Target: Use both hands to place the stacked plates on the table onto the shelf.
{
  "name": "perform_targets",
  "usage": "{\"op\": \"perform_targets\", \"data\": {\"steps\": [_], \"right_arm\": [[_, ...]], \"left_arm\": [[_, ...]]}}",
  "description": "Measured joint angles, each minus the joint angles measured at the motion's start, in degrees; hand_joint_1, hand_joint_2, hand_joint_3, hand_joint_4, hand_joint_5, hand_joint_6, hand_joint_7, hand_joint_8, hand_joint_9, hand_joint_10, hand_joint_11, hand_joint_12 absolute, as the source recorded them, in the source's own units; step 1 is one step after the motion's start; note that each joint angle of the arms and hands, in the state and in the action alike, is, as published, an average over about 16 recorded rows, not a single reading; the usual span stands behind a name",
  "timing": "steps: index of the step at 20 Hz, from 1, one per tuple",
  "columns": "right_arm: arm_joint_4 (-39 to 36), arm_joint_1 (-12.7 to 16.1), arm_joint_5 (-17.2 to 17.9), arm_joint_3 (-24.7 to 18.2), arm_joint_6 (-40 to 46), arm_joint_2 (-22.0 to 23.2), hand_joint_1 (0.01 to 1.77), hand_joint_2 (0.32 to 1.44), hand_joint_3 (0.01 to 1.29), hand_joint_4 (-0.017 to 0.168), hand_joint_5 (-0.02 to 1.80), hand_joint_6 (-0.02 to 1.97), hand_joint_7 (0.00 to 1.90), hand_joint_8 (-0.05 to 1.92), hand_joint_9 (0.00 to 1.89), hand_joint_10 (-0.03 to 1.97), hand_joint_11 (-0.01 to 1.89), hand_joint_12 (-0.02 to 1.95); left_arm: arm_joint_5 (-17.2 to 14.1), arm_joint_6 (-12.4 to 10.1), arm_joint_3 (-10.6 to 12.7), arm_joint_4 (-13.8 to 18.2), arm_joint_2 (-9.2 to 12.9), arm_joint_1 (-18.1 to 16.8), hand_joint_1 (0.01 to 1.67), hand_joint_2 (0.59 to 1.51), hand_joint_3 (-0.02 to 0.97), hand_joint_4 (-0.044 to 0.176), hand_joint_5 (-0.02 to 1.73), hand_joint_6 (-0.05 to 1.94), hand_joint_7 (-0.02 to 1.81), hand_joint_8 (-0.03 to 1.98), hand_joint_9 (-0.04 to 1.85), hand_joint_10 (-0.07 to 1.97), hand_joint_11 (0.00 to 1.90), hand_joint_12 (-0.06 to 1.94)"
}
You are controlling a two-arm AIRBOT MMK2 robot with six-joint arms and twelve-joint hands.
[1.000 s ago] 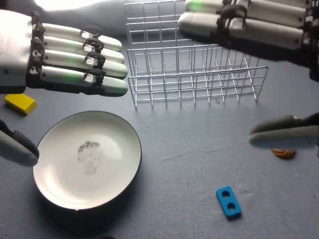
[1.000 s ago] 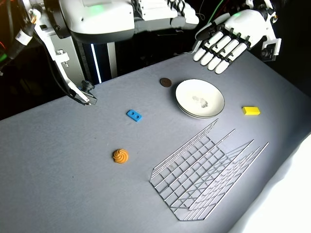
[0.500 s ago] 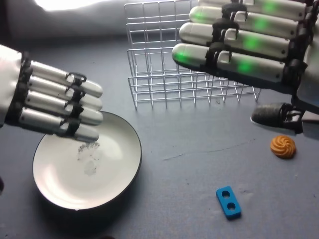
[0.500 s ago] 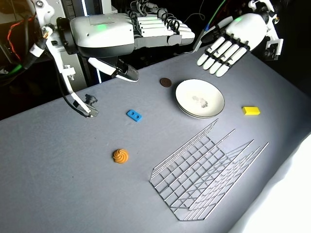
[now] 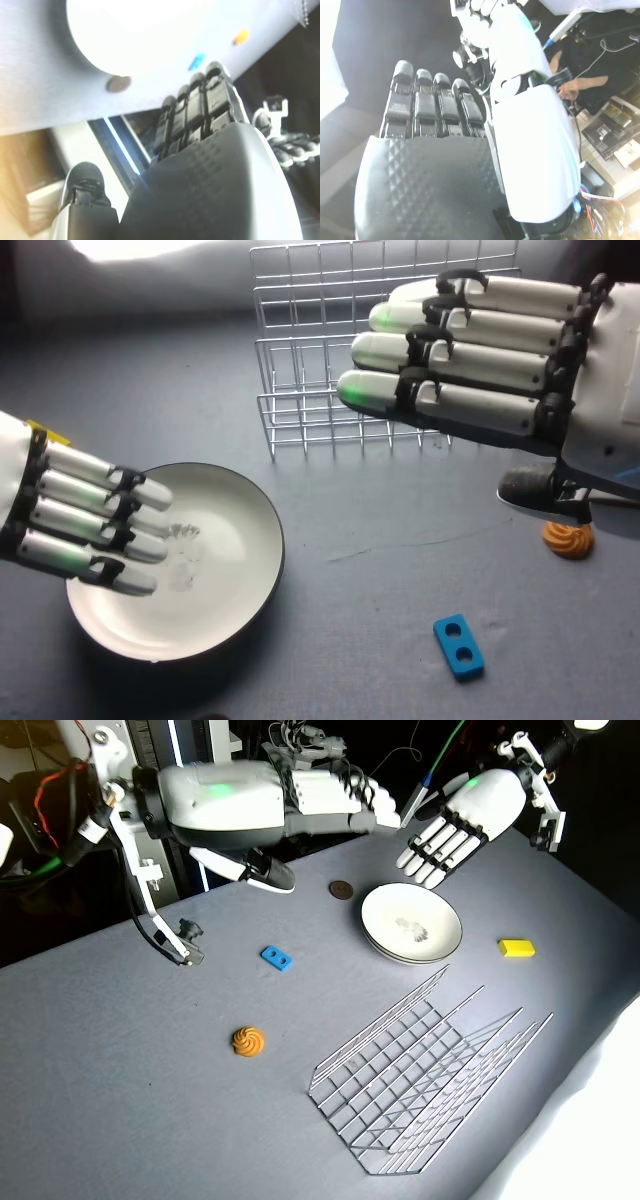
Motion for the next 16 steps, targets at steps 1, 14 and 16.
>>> {"op": "perform_targets", "data": {"steps": [1,14,16], "right_arm": [[0.0,-0.1,-0.4,0.0,0.0,-0.1,1.28,1.08,0.01,0.003,0.02,0.02,0.02,0.01,0.02,0.02,0.02,0.21],[0.1,-1.6,-1.8,0.0,-0.4,-0.6,1.29,1.09,0.01,0.003,0.02,0.02,0.02,0.01,0.03,0.02,0.01,0.24],[0.1,-1.7,-1.9,0.0,-0.4,-0.7,1.29,1.09,0.01,0.003,0.02,0.03,0.02,0.01,0.03,0.02,0.01,0.23]], "left_arm": [[0.1,0.3,0.5,-0.3,-0.4,1.3,0.02,1.129,0.014,0.001,0.04,0.02,0.02,-0.01,0.02,0.01,0.02,0.0],[3.1,2.0,5.5,-3.7,-4.4,11.3,0.02,1.134,0.012,-0.001,0.04,0.02,0.02,0.0,0.02,0.01,0.02,0.0],[3.6,2.1,5.9,-3.9,-4.8,11.9,0.02,1.135,0.012,-0.001,0.04,0.02,0.02,0.0,0.02,0.01,0.02,0.0]]}}
